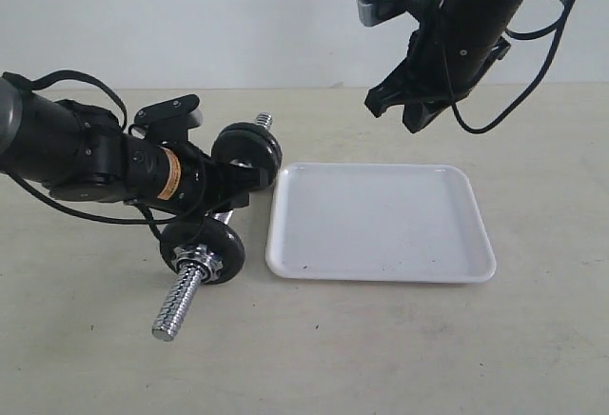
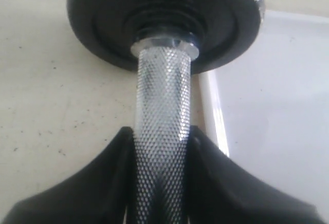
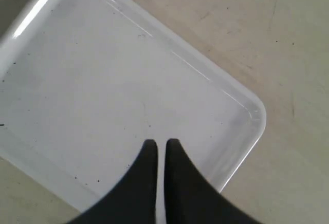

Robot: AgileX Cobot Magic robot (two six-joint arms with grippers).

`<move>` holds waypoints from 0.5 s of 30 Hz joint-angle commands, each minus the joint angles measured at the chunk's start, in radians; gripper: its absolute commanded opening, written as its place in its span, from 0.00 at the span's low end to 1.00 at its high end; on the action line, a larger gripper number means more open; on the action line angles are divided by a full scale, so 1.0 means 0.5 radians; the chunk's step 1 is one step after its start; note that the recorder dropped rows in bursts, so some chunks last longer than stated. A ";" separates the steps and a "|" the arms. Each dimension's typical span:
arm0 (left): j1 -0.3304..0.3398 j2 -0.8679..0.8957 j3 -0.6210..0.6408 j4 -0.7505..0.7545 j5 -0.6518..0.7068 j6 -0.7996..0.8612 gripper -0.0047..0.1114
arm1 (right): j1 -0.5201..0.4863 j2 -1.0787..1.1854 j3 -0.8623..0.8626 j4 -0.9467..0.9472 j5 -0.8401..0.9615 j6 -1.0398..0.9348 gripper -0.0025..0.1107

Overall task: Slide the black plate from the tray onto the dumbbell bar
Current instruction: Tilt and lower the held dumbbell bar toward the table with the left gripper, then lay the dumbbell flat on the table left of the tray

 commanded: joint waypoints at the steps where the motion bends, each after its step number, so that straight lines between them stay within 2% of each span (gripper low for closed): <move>1: -0.004 -0.216 -0.073 0.002 -0.242 0.008 0.08 | -0.001 -0.020 -0.006 -0.001 0.006 -0.010 0.02; 12: -0.004 -0.216 -0.073 -0.004 -0.078 -0.015 0.08 | -0.001 -0.020 -0.006 -0.001 0.010 -0.010 0.02; 15: -0.004 -0.216 -0.073 0.077 -0.033 -0.015 0.08 | -0.001 -0.020 -0.006 -0.001 0.010 -0.010 0.02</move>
